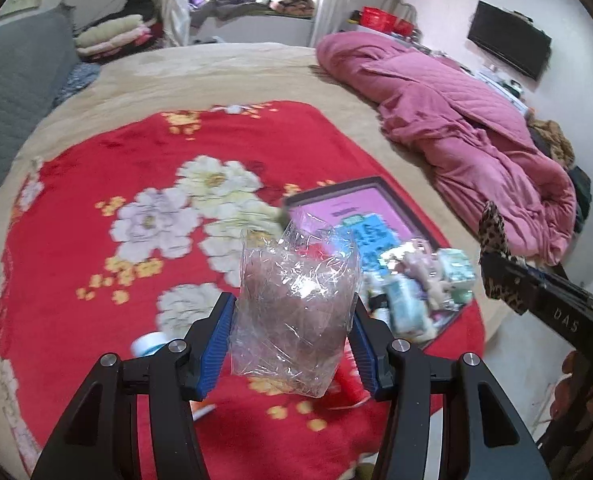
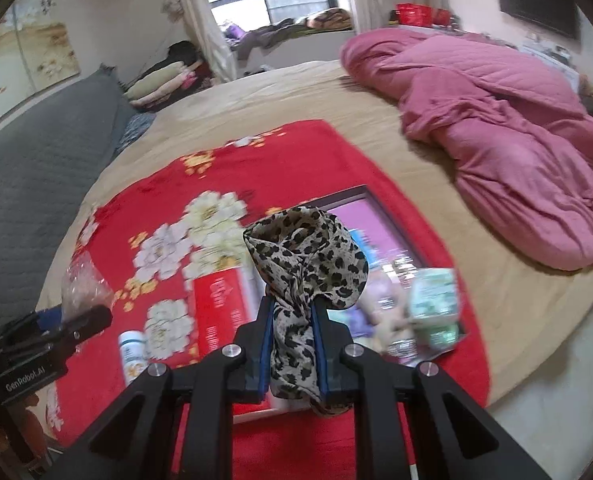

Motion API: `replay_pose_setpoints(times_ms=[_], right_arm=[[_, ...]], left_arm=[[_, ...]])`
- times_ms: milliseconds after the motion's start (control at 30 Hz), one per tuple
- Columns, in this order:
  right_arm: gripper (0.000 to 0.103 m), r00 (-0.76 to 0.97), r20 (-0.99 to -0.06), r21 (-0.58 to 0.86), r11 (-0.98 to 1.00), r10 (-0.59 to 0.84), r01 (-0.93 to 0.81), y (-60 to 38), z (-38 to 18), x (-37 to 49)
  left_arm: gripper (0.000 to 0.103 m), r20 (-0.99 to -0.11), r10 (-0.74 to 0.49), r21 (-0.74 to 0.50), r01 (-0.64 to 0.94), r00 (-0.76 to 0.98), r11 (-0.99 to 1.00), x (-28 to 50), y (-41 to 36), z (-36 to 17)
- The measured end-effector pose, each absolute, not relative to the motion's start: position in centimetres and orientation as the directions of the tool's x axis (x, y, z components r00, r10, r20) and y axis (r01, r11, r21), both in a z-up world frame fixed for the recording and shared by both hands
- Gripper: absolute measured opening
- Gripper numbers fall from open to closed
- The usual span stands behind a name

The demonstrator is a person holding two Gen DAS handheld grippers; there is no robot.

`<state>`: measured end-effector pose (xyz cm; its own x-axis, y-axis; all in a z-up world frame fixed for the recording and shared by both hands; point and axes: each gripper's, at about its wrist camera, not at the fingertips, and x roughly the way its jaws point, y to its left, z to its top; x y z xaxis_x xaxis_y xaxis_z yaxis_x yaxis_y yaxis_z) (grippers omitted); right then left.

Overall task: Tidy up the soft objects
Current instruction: 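Carry the plastic bag with the left tool while the right tool carries the scrunchie to the tray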

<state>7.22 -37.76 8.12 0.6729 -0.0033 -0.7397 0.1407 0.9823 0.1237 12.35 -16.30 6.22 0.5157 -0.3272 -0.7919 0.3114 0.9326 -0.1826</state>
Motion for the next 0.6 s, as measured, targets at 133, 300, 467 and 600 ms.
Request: replay_pose_setpoints(times_ms=[133, 300, 467, 600], right_arm=[[0.018, 0.669, -0.743, 0.119, 0.974, -0.041, 0.192, -41.3, 8.5, 7.2], [0.018, 0.641, -0.766, 0.12, 0.969, -0.046, 0.214, -43.8, 7.3, 8.1], [0.018, 0.615, -0.788, 0.134, 0.97, -0.021, 0.205, -44.6, 5.6, 9.0], [0.018, 0.594, -0.805, 0.139, 0.971, -0.004, 0.195, -44.8, 4.3, 9.8]], left_arm=[[0.056, -0.804, -0.361, -0.199, 0.357, 0.472, 0.912, 12.9, -20.1, 5.2], [0.056, -0.833, -0.379, -0.214, 0.397, 0.403, 0.893, 13.7, -24.4, 3.0], [0.056, -0.871, -0.349, -0.185, 0.426, 0.345, 0.885, 14.6, -27.8, 0.2], [0.056, -0.893, -0.323, -0.167, 0.436, 0.313, 0.884, 15.8, -29.6, -1.7]])
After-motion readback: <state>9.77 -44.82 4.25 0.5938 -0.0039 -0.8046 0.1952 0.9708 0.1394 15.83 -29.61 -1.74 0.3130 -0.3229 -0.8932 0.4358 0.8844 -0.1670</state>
